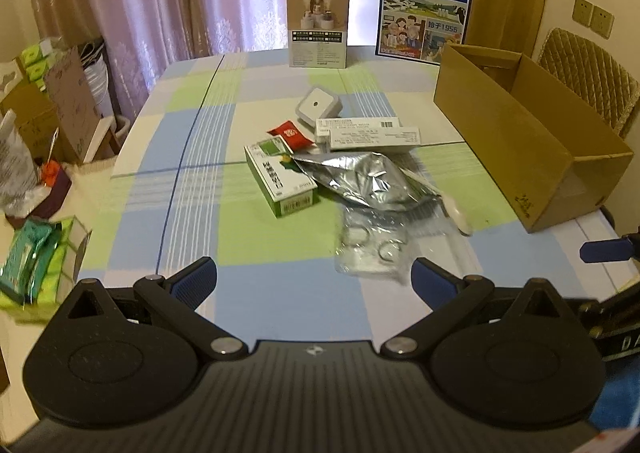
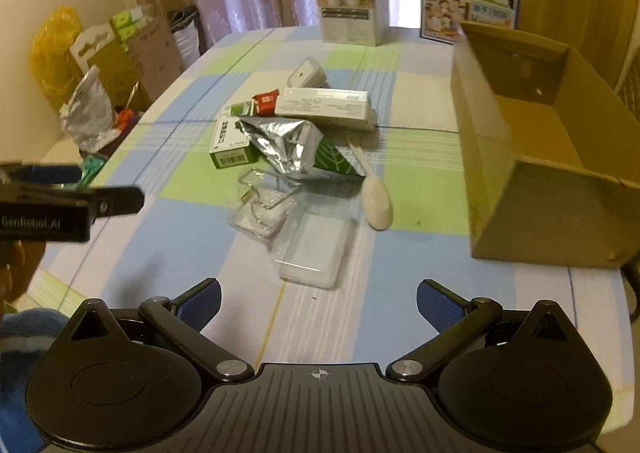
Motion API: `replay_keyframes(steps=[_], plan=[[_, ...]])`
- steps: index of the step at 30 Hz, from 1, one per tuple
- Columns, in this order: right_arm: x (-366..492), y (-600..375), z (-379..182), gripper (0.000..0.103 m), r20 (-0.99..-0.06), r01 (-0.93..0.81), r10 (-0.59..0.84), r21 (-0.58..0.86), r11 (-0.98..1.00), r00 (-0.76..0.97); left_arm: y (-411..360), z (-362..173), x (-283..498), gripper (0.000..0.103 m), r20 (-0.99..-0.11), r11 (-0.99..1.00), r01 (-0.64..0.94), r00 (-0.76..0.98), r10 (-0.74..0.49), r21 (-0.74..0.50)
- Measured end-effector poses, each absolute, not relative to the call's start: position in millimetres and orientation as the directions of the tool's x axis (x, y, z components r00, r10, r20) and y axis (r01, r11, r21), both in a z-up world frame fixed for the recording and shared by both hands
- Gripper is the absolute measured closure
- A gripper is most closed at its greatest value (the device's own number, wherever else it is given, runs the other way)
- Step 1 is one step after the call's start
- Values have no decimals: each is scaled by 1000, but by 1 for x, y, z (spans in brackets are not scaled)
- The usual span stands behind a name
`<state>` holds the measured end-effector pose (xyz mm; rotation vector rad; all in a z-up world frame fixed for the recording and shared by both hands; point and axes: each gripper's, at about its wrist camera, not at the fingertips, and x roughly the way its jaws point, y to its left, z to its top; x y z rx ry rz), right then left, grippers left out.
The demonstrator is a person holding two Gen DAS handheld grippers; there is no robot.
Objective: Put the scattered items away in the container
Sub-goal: 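Reach the left tool toward the clear wire-hook tray and the right tool toward the clear box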
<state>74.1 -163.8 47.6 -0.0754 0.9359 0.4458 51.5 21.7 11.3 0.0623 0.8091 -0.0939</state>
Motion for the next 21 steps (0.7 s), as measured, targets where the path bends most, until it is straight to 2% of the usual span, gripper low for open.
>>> replay_keyframes(steps=[7, 11, 13, 21], plan=[[99, -145, 29, 3, -808, -407, 343, 142, 903, 479, 32, -9, 83, 1, -756, 987, 156, 649, -82, 26], [115, -138, 16, 14, -824, -395, 342, 158, 905, 452, 40, -21, 97, 1, -767, 988, 152, 631, -112, -19], [121, -136, 8, 17, -833, -392, 340, 164, 905, 437, 42, -25, 104, 1, -770, 988, 148, 627, -117, -29], [141, -130, -13, 30, -854, -369, 338, 189, 910, 396, 35, -41, 126, 1, -781, 980, 199, 613, -115, 11]])
